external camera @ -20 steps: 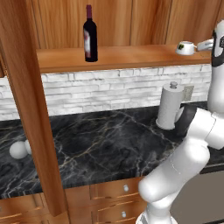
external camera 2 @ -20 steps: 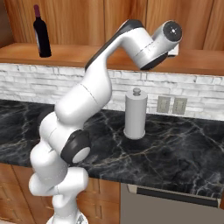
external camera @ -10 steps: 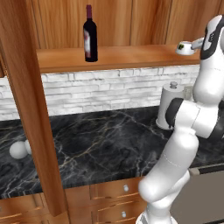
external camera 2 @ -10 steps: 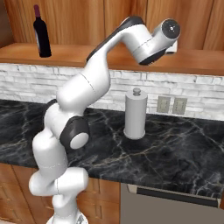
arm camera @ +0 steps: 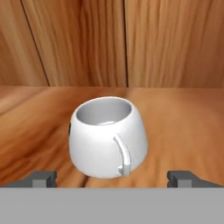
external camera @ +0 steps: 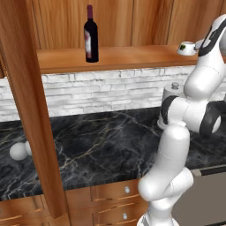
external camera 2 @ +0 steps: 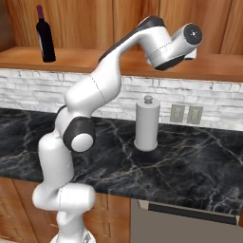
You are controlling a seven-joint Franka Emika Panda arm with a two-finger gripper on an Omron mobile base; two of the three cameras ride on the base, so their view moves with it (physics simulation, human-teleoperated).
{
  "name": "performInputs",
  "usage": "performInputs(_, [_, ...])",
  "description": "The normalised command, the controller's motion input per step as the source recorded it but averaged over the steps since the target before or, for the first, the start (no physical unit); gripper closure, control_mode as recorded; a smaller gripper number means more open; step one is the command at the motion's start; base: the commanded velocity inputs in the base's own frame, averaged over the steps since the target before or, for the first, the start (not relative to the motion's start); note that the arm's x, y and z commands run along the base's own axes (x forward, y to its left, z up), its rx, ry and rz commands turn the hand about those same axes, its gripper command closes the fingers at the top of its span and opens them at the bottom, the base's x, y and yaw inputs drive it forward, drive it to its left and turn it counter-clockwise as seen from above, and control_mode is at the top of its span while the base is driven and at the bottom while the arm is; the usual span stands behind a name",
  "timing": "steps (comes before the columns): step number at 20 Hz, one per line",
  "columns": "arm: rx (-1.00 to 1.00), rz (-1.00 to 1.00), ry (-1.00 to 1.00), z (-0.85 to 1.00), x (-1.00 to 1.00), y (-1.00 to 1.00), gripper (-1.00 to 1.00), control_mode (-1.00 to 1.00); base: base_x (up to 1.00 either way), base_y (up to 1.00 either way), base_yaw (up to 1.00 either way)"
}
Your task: Open the cabinet directly in front. Then move the wine and the mug to the dining counter with the candle on it.
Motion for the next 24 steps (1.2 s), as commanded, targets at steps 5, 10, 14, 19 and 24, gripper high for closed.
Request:
performInputs(5, [0.0,0.0,0.0,-0.02,0.24,0.0,-1.0,-1.0,0.0,0.0,0.0])
performInputs(10, [0.0,0.0,0.0,-0.08,0.2,0.0,-1.0,-1.0,0.0,0.0,0.0])
performInputs(14, [0.0,0.0,0.0,-0.02,0.12,0.02,-1.0,-1.0,0.0,0.0,0.0])
performInputs(19, [0.0,0.0,0.0,-0.06,0.0,0.44,-1.0,-1.0,0.0,0.0,0.0])
performInputs(24, [-0.01,-0.01,0.0,-0.09,0.0,0.5,-1.0,-1.0,0.0,0.0,0.0])
